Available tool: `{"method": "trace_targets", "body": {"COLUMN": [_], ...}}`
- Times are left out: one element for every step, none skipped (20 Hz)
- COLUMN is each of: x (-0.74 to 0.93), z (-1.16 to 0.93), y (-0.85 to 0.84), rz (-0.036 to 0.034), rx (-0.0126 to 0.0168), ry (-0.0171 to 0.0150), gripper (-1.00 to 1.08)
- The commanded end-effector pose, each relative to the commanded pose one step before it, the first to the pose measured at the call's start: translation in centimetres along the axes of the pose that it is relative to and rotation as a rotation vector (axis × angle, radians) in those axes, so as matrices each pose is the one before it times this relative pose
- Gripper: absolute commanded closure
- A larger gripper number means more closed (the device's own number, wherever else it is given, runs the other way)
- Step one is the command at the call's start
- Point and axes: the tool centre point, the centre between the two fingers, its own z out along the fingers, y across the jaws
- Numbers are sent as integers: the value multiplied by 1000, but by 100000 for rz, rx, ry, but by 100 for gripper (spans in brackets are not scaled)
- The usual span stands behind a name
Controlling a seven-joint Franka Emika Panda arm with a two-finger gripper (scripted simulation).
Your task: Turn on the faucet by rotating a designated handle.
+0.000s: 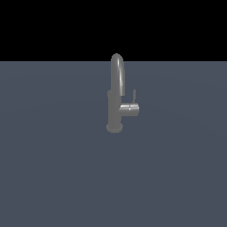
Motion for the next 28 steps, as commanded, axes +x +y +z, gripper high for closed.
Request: {"method": "trace_targets", "body": {"x": [0, -2, 56, 66, 94, 120, 145, 175, 200, 228, 255, 284, 313, 340, 370, 399, 429, 460, 490, 522, 550, 565, 571, 574, 578, 582, 585, 588], "z": [0, -8, 9, 1, 2, 2, 1, 3, 2, 3, 4, 4, 5, 5, 5, 5, 6, 6, 7, 7, 7, 7, 7, 6, 6, 6, 5, 5], "y": [1, -24, 17, -9, -11, -14, -19, -18, -25, -27, -31, -33, -36, -41, -43, -47, -50, -53, -57, -60, -63, -64, -65, -66, -66, -66, -67, -67], "rz": [0, 0, 114, 142, 201, 258, 313, 376, 429, 490, 549, 609, 671, 731, 795, 856, 921, 986, 1052, 1119, 1178, 1210, 1222, 1229, 1237, 1243, 1249, 1256], "rx": [0, 0, 117, 147, 207, 266, 323, 388, 443, 507, 567, 630, 694, 755, 821, 886, 953, 1021, 1090, 1160, 1222, 1257, 1271, 1279, 1289, 1298, 1306, 1315], "ry": [0, 0, -127, -158, -224, -287, -349, -419, -479, -547, -612, -680, -749, -815, -887, -956, -1029, -1102, -1176, -1251, -1318, -1355, -1369, -1378, -1387, -1396, -1403, -1412], "gripper": [108, 108, 108, 108, 108, 108, 108, 108, 108, 108, 108, 108, 108, 108, 108, 108, 108, 108, 108, 108, 108, 108, 108, 108, 108, 108, 108, 108]}}
